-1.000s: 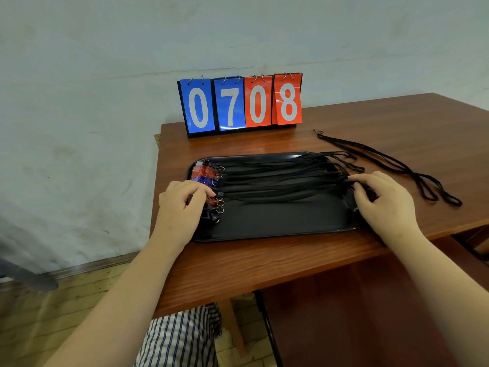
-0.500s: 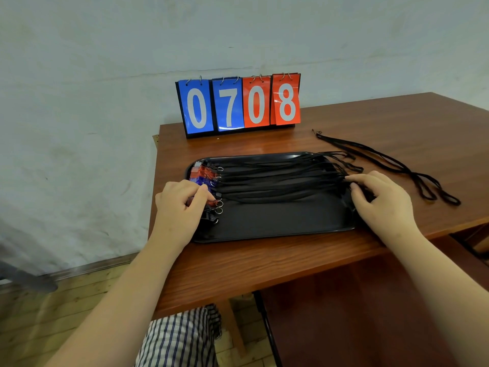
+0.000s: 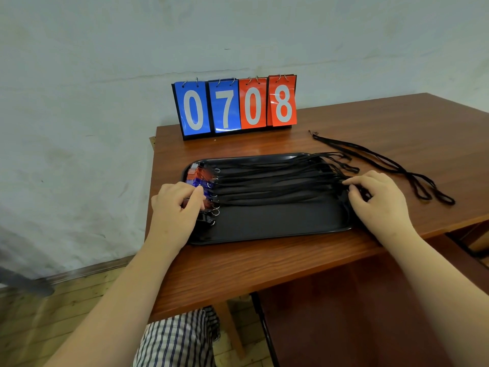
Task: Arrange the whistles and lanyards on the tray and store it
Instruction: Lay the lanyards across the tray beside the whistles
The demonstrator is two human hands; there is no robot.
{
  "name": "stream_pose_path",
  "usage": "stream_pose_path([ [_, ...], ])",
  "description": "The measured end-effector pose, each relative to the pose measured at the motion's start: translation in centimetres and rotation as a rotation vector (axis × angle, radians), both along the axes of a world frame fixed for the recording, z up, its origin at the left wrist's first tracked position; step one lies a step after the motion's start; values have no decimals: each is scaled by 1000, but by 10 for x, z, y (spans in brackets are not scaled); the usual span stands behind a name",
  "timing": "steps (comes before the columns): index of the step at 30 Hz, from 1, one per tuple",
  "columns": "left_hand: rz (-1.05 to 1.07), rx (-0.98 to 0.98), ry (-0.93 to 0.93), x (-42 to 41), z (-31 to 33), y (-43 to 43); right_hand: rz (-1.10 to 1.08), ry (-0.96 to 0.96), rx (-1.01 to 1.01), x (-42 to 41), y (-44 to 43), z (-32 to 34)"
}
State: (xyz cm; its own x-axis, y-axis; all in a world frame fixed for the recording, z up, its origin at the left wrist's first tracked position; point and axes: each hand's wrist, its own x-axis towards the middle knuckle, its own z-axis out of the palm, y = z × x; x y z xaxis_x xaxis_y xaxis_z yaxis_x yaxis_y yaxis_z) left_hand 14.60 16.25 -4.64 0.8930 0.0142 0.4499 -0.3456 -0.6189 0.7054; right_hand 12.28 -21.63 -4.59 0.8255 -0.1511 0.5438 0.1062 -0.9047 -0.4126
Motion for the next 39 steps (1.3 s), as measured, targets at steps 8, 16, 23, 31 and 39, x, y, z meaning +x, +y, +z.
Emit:
stream_pose_path([
  [8,11,-45,5,-4,4,-1,6,20,11,2,-1,-1],
  [16,21,-98,26,-9,8,-2,42,15,4,4,-3,-1],
  [23,27,-114,7,-10,9,-3,73,-52,-35,5,-4,-3],
  [31,57,-76,-67,-15,14,0,78,-63,19,3,-3,-1],
  [39,-43,135,-115,4,75,-57,94,-77,50,3,-4,1],
])
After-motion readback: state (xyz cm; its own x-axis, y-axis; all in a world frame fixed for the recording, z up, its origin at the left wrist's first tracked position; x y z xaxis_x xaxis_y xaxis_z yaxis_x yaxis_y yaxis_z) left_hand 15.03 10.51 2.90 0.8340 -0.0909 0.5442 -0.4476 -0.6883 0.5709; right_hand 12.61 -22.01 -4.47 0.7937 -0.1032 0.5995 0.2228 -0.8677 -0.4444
